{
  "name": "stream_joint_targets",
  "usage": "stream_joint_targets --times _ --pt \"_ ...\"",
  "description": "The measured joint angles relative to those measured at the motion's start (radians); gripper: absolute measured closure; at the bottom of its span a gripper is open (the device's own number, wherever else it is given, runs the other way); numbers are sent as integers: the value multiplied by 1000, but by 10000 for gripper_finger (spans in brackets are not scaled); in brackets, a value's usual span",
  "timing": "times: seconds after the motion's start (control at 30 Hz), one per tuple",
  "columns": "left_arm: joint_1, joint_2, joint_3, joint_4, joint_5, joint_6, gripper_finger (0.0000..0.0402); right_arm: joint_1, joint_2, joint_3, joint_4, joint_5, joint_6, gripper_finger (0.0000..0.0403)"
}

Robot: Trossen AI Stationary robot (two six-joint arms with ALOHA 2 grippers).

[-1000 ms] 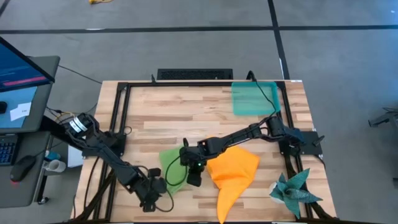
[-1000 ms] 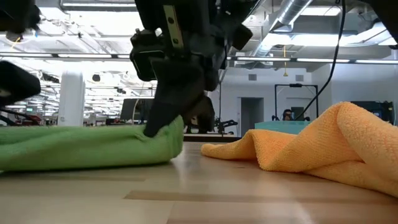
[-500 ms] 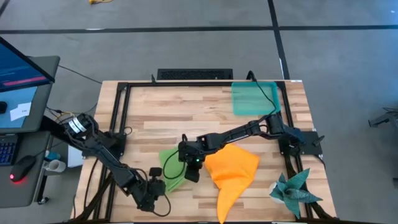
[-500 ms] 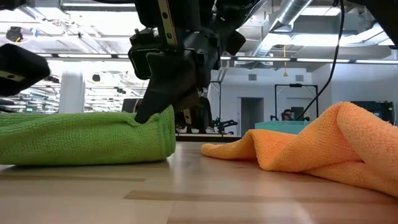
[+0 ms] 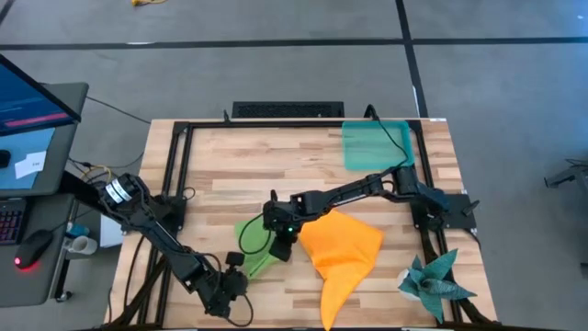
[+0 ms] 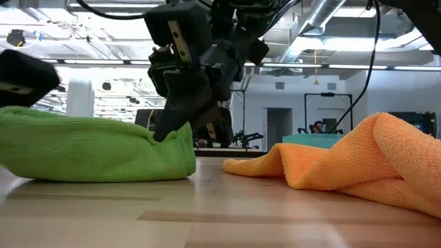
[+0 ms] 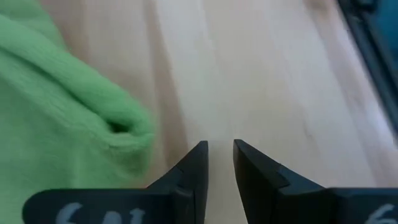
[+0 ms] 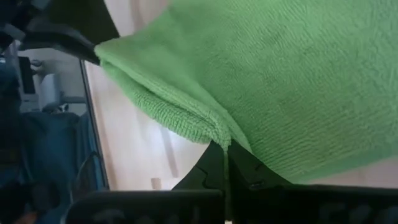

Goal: Roll microfiber towels into tight, uniform cylinder then place into a basket
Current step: Roll the green microfiber towel

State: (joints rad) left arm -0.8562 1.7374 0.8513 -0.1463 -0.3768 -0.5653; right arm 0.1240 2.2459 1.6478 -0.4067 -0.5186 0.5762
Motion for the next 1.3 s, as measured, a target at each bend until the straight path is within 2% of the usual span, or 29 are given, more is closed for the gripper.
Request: stream_joint_targets --times 0.13,0.33,0.6,0.83,1.1,1.3 --pt "0 -3 1 31 -84 60 334 -2 0 0 -14 19 -3 391" --pt "2 -3 0 70 -109 76 334 -2 0 0 -15 26 -4 390" --pt "33 -2 0 66 -197 68 334 -2 0 0 -14 28 -9 389" --pt "54 -2 0 -58 -214 -101 334 0 0 0 -44 28 -26 392" --pt "65 -2 -5 -87 -212 -241 334 0 0 0 -55 64 -27 390" --pt "115 -4 -60 -78 -142 -391 334 0 0 0 -55 75 -27 385"
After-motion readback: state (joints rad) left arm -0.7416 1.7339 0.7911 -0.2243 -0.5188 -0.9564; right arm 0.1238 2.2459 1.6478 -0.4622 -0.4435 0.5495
